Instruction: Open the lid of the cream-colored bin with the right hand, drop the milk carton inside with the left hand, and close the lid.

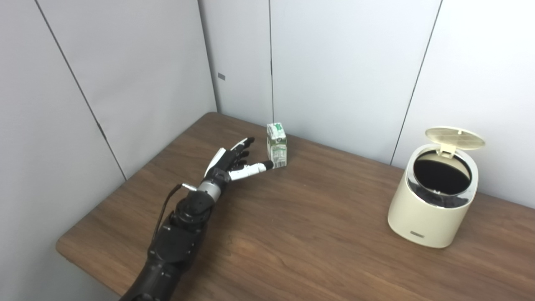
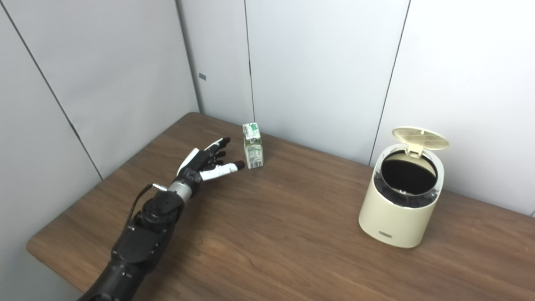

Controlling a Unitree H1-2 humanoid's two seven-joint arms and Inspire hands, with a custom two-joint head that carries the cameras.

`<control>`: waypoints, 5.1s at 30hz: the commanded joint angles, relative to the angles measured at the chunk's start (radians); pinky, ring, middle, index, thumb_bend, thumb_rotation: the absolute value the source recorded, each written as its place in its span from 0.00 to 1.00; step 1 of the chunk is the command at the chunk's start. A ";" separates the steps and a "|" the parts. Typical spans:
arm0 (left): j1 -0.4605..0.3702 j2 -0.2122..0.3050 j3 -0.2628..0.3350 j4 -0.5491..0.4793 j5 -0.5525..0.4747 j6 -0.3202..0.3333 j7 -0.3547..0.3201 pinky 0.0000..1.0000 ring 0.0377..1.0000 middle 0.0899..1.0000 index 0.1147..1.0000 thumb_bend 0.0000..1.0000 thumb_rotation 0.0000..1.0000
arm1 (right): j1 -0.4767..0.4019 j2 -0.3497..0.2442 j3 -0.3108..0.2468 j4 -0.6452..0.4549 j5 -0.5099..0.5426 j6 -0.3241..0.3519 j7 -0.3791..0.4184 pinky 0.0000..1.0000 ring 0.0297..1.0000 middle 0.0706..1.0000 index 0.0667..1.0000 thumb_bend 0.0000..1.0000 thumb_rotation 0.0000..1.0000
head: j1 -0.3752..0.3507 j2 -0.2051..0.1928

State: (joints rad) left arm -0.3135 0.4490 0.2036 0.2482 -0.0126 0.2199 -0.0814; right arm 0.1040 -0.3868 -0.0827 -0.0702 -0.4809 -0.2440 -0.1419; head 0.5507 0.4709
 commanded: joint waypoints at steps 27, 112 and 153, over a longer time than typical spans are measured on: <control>-0.165 0.023 -0.117 0.146 0.054 0.008 -0.043 0.95 1.00 1.00 1.00 1.00 0.51 | 0.022 -0.013 -0.024 -0.011 0.031 -0.113 -0.017 0.40 0.57 0.60 0.46 0.48 0.17 | -0.048 -0.012; -0.232 -0.095 -0.097 0.402 0.202 -0.291 0.389 0.48 0.55 0.57 0.59 1.00 0.13 | 0.191 -0.021 -0.104 -0.145 0.042 -0.072 0.076 0.43 0.59 0.62 0.58 0.39 0.00 | -0.142 0.029; -0.275 -0.071 -0.113 0.416 0.059 -0.242 0.114 0.82 0.83 0.79 0.81 1.00 0.29 | 0.200 0.001 -0.098 -0.206 0.039 -0.007 0.105 0.43 0.59 0.62 0.57 0.39 0.00 | -0.176 0.036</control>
State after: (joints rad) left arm -0.5510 0.3850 0.1104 0.6642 0.0598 -0.0236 0.0847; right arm 0.3036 -0.3731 -0.1716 -0.2458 -0.4498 -0.2464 -0.0332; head 0.3743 0.5062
